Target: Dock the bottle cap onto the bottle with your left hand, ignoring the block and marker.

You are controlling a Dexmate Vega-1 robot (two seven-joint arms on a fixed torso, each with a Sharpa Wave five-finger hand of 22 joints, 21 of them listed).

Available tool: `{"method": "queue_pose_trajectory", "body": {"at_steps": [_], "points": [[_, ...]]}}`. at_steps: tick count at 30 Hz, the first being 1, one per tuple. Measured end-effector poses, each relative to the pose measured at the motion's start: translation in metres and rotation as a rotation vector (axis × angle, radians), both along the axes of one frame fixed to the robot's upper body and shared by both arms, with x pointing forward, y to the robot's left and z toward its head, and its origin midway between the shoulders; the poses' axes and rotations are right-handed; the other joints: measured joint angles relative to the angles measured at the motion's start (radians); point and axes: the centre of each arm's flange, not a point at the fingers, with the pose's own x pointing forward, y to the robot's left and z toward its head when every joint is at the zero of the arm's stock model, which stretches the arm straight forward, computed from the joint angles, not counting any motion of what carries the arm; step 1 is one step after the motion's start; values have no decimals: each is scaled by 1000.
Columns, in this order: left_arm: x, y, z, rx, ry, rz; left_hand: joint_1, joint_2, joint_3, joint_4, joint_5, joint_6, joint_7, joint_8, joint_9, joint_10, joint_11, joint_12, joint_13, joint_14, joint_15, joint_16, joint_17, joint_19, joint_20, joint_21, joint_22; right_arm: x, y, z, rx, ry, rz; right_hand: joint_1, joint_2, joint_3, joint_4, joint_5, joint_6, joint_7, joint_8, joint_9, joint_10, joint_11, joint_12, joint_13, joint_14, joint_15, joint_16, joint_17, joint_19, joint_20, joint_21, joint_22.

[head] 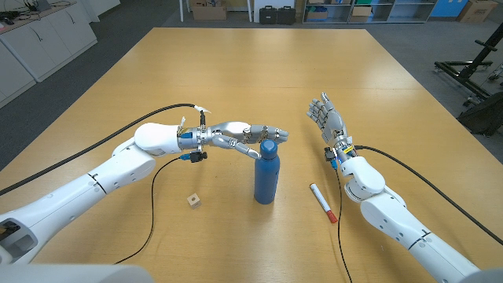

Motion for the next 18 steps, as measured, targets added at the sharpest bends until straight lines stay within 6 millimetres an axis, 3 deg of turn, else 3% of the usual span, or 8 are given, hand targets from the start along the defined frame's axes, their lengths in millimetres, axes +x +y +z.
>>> {"method": "queue_pose_trajectory", "body": {"at_steps": [11,18], "points": [[0,8,9,-57,-56,63,-34,4,-8,9,0,17,5,16,-2,22,-7,18,0,5,0,8,0,4,-4,8,0,-3,-1,1,-1,-6,-4,0,0,0,0,0,0,0,0,0,5,5,0,0,0,0,0,0,0,0,-5,0],[3,15,11,-127,-54,117,-54,23,-18,7,0,81,11,44,-3,81,-24,41,-4,61,1,27,0,54,-21,21,0,-4,-2,2,-2,-13,-4,0,0,0,0,0,0,0,0,0,11,0,0,0,6,-6,0,0,0,0,-5,0]]}}
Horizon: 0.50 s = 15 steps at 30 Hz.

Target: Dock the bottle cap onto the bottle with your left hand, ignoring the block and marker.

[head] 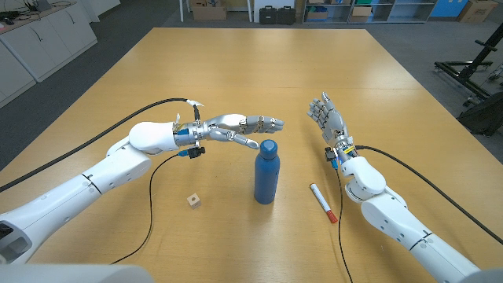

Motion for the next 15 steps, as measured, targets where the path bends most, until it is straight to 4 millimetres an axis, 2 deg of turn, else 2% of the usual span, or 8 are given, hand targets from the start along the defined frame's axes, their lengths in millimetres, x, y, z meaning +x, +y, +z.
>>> {"method": "queue_pose_trajectory", "body": {"at_steps": [4,11,12,15], "points": [[3,5,-1,-69,15,38,-6,6,0,0,0,31,11,9,0,28,-3,6,-1,21,-1,8,-2,10,0,3,0,-1,1,1,-1,-7,5,0,0,0,0,0,0,0,0,0,0,0,0,0,0,0,0,0,8,-14,0,0],[5,16,-4,-191,24,123,-28,28,3,3,7,86,16,30,0,82,-3,22,0,65,-1,16,-3,48,-16,10,0,-2,2,2,-7,-15,7,0,0,0,0,0,9,2,0,0,0,0,0,0,4,-4,0,0,22,-29,0,0],[5,19,-4,-210,22,141,-31,38,8,7,9,90,20,30,0,87,-2,22,0,72,-1,16,-2,49,-17,10,0,-2,2,2,-9,-16,6,0,0,0,0,0,9,2,0,0,0,0,0,0,4,-4,0,0,23,-31,0,0],[2,24,-7,-241,26,166,-48,108,33,27,23,121,32,41,0,128,5,36,0,104,-3,25,0,76,-29,14,0,-2,2,3,-13,-19,4,0,0,0,0,0,9,2,0,0,0,0,0,0,4,-4,0,0,27,-34,0,0]]}}
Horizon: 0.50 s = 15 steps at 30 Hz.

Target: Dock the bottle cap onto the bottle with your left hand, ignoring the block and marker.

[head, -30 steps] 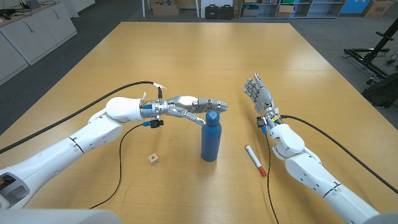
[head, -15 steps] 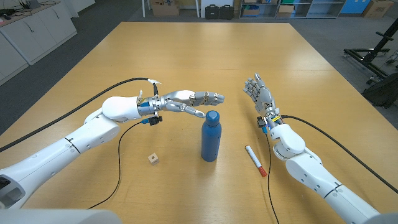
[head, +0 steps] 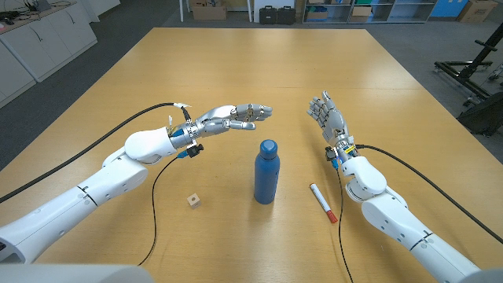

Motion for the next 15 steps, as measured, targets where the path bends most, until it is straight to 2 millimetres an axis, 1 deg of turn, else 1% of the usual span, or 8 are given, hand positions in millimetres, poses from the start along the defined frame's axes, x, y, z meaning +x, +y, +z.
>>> {"method": "queue_pose_trajectory", "body": {"at_steps": [1,2,4,6,8,10,12,15], "points": [[-1,1,-2,-1,4,0,-6,18,5,5,0,8,5,1,0,11,3,1,0,7,2,0,0,5,-5,0,0,-2,2,3,-3,-5,3,0,0,0,0,0,0,0,0,0,0,0,0,0,0,0,0,0,0,0,0,0],[1,6,0,-47,8,39,-11,27,9,9,0,12,9,1,0,15,6,1,0,11,-1,0,0,6,-6,0,0,-2,2,3,-4,-5,1,0,0,0,0,0,0,0,0,0,0,0,0,0,0,0,0,0,0,0,0,0],[1,10,-1,-73,11,60,-21,38,13,13,0,15,12,1,0,20,11,1,0,17,-1,0,0,9,-9,0,0,-3,3,4,-5,-4,-1,0,0,0,0,0,0,0,0,0,0,0,0,0,5,-5,0,0,4,-4,0,0],[2,15,-2,-105,7,97,-26,42,13,13,0,15,12,1,0,25,6,1,0,18,-1,0,4,11,-10,0,0,-5,5,5,-5,-8,4,0,0,0,0,0,0,0,0,0,3,-3,0,0,6,-6,0,0,5,-5,0,0],[0,22,-5,-136,4,139,-39,55,16,18,0,20,17,1,0,30,11,1,0,18,-1,0,5,10,-10,0,0,-5,6,6,-5,-7,-1,0,0,0,0,0,4,-4,0,0,7,-7,2,0,8,-8,0,0,7,-7,0,0],[0,26,-7,-155,1,169,-55,67,7,31,0,20,18,1,0,28,14,1,0,17,-1,0,5,9,-12,-2,0,-6,8,6,-2,-9,1,0,0,0,0,0,4,-4,0,0,7,-7,5,0,11,-11,0,0,11,-11,0,0],[1,30,-7,-174,-7,208,-96,67,-6,49,-2,20,18,1,0,16,26,-4,0,6,1,-7,5,0,-19,-10,0,-7,9,8,1,-13,3,0,0,0,0,0,7,0,0,0,7,-7,5,0,14,-14,0,0,13,-9,0,0],[0,37,-8,-202,-18,258,-147,63,-24,67,-8,7,31,-8,0,1,41,-15,0,-8,0,-15,5,-17,-23,-17,0,-8,12,9,3,-15,6,0,0,0,0,0,9,2,0,0,7,-7,5,-1,14,-14,0,0,15,-7,0,0]]}}
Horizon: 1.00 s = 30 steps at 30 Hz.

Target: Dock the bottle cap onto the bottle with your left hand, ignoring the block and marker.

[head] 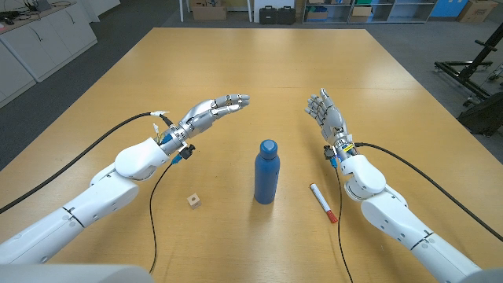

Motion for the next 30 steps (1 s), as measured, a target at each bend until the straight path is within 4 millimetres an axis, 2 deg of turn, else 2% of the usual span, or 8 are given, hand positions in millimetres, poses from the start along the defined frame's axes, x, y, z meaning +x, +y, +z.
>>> {"method": "queue_pose_trajectory", "body": {"at_steps": [9,13,19,30], "points": [[4,12,-2,-54,-11,98,-87,-22,-33,26,-11,-36,36,-23,-5,-27,27,-14,-5,-29,0,-15,0,-22,-22,-8,0,3,2,-2,6,-1,4,0,0,0,0,0,0,0,5,0,5,-5,0,-1,5,5,0,0,0,0,0,0],[7,15,-3,-76,-5,128,-131,-34,-52,38,-15,-56,71,-34,-8,-34,34,-22,-5,-36,2,-17,0,-25,-25,-8,0,6,0,-2,7,-5,3,0,0,0,0,0,0,0,5,0,5,-5,0,-1,5,6,0,0,0,0,0,0],[17,21,-5,-124,10,153,-169,-44,-67,45,-15,-93,107,-51,-14,-62,44,-30,-5,-48,3,-19,0,-19,-30,-8,0,11,-5,-3,4,-12,-2,0,0,0,0,0,5,-5,5,0,11,0,0,-1,5,6,0,0,-3,3,-4,0],[33,28,-10,-262,57,165,-194,-54,-81,47,-15,-122,121,-64,-18,-66,47,-37,-5,-54,-2,-21,-1,-8,-41,-3,0,18,-14,-5,1,-18,-13,0,0,0,0,0,5,-5,5,0,11,0,0,-1,5,6,0,0,-4,4,-4,0]]}}
